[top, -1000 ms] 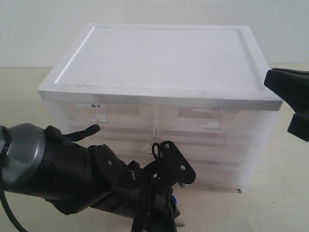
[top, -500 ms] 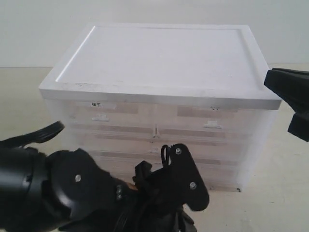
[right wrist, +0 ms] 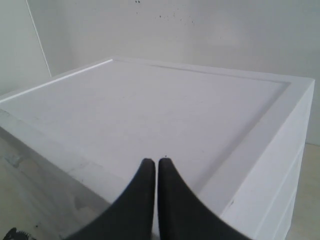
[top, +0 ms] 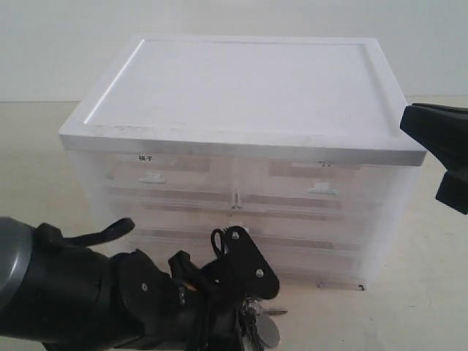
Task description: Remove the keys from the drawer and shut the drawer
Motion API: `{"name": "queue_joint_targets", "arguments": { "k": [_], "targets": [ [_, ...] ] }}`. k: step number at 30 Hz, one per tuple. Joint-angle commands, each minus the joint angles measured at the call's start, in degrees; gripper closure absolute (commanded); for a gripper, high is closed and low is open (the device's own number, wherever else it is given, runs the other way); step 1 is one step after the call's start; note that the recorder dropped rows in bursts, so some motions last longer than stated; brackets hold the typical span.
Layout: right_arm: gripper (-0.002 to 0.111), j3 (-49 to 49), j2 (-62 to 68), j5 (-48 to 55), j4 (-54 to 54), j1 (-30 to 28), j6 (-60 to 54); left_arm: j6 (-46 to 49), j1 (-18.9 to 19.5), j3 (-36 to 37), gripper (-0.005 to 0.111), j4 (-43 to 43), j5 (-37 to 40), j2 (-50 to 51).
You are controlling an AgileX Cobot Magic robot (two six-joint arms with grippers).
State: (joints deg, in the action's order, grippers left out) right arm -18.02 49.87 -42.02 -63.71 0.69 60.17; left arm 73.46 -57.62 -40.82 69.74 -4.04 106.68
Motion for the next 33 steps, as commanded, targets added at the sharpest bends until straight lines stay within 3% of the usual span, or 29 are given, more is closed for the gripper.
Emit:
{"name": "queue_joint_targets", "arguments": {
  "k": [1, 7, 14, 26, 33],
  "targets": [
    [0.108, -0.25, -0.03, 0.32, -0.01, -0.17, 0.02, -0.65, 5.11, 0.42, 0.102, 0.84, -0.44, 1.68],
    [0.108, -0.25, -0.03, 0.32, -0.01, -0.17, 0.02, -0.09, 6.96, 0.42, 0.102, 0.93, 4.04, 1.57],
    [0.108, -0.25, -0.03, 0.30, -0.25, -0.17, 0.02, 0.24, 1.22, 3.18, 0.102, 0.93, 3.62, -8.58],
    [0.108, -0.25, -0.03, 0.30, -1.38, -0.17, -0.10, -1.75, -7.44, 13.91, 0.102, 1.53, 1.96, -39.95],
    [0.108, -0.25, -1.03, -0.22, -1.38, -0.17, -0.10, -3.25, -9.02, 20.87, 0.102, 1.53, -1.68, -62.95]
  ]
}}
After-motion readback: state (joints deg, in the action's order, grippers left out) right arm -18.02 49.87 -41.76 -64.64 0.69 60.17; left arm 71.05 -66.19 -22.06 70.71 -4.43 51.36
